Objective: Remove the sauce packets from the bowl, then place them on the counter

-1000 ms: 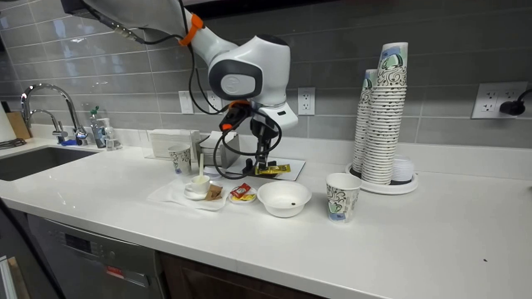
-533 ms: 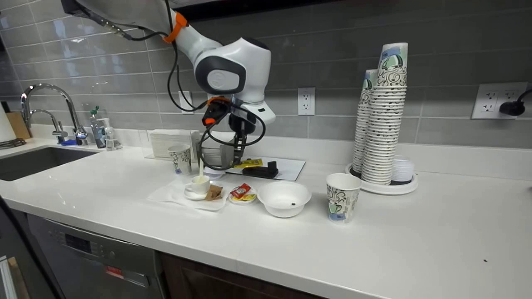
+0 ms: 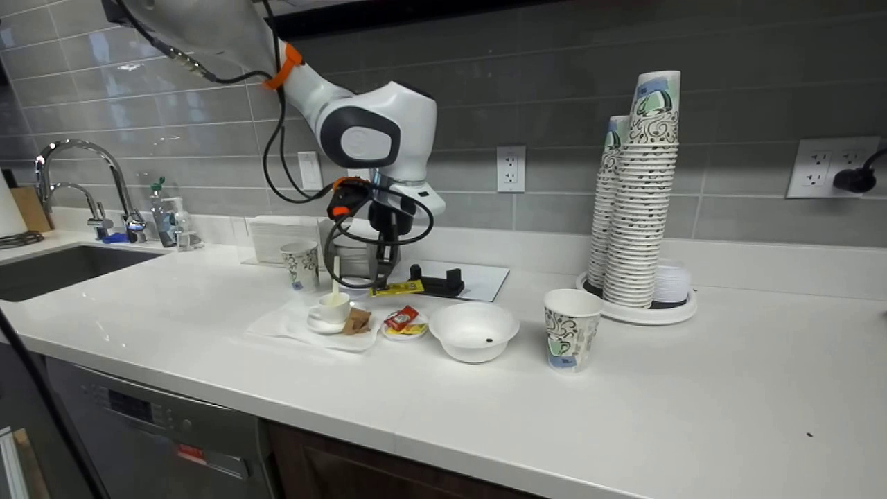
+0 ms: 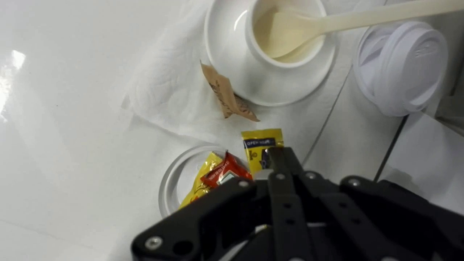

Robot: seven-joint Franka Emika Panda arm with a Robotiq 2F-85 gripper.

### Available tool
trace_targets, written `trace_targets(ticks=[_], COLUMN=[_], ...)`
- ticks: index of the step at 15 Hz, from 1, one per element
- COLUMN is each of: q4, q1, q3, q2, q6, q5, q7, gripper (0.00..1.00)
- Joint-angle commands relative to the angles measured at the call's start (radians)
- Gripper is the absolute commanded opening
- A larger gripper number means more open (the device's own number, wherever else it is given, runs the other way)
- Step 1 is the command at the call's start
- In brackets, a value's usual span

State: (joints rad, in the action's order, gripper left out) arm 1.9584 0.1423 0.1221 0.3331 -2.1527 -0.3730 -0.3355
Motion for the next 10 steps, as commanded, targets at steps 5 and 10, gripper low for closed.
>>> trace_targets(ticks=[5,10], q4=[0.009,0.012], q1=[-0.022,-0.027], q3=[0.027,0.03], q2=[0.033,0.039], q6=[-0.06,-0.063], q5=[0.101,0.133], q7=[-0.074,-0.092], gripper=[0.0,0.32])
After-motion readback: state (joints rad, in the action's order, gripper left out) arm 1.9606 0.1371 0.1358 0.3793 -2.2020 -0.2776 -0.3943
